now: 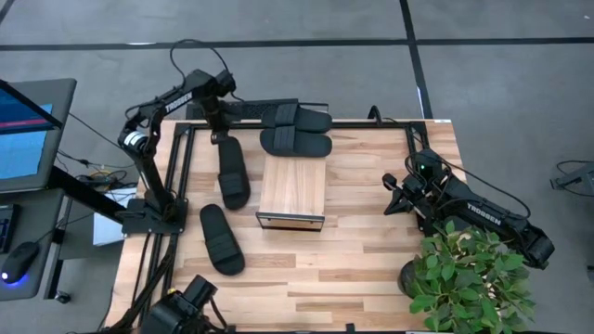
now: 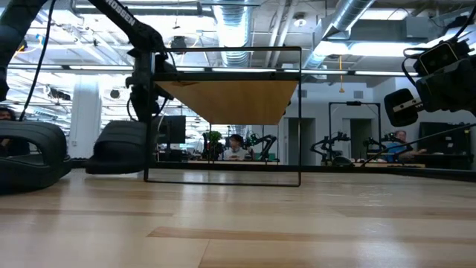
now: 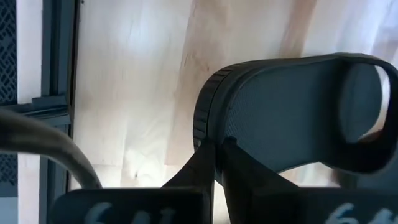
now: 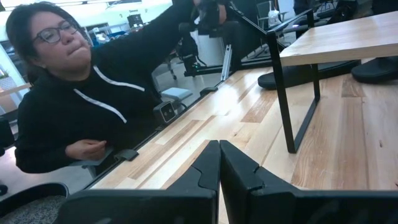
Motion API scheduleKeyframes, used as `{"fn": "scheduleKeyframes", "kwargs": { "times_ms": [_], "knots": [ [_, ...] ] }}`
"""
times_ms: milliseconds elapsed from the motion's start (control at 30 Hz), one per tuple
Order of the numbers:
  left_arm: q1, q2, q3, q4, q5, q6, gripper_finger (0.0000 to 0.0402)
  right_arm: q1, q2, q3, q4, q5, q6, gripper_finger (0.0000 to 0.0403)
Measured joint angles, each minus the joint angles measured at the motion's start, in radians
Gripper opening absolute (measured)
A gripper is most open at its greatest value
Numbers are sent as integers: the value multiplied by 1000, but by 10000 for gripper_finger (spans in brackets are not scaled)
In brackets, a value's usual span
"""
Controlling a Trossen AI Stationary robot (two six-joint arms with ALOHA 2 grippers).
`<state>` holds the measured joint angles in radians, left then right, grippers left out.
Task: Pick and place slides into the shelf
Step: Put the black slide on the shelf
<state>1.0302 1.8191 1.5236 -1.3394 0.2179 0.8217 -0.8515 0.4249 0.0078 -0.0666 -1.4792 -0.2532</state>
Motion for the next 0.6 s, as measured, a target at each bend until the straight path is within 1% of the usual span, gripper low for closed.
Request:
{"fn": "scheduleKeyframes", "kwargs": {
  "times_ms": [133, 233, 400, 433, 467, 500, 533, 600],
  "knots": [
    [14, -21, 19, -16, 40, -16, 0, 0, 0, 0, 0, 0, 0, 0],
    [14, -64, 19, -13, 75, -15, 0, 0, 0, 0, 0, 0, 0, 0],
    [22, -149, 19, -8, 92, -13, 0, 0, 0, 0, 0, 0, 0, 0],
    [22, -167, 19, -10, 84, -12, 0, 0, 0, 0, 0, 0, 0, 0],
    [22, -185, 20, -24, 48, -13, 0, 0, 0, 0, 0, 0, 0, 0],
    [23, -203, 20, -41, -14, -19, 0, 0, 0, 0, 0, 0, 0, 0],
    [24, -220, 20, -42, -27, -32, 0, 0, 0, 0, 0, 0, 0, 0],
    [28, -258, 20, -37, 5, -22, 0, 0, 0, 0, 0, 0, 0, 0]
  ]
}}
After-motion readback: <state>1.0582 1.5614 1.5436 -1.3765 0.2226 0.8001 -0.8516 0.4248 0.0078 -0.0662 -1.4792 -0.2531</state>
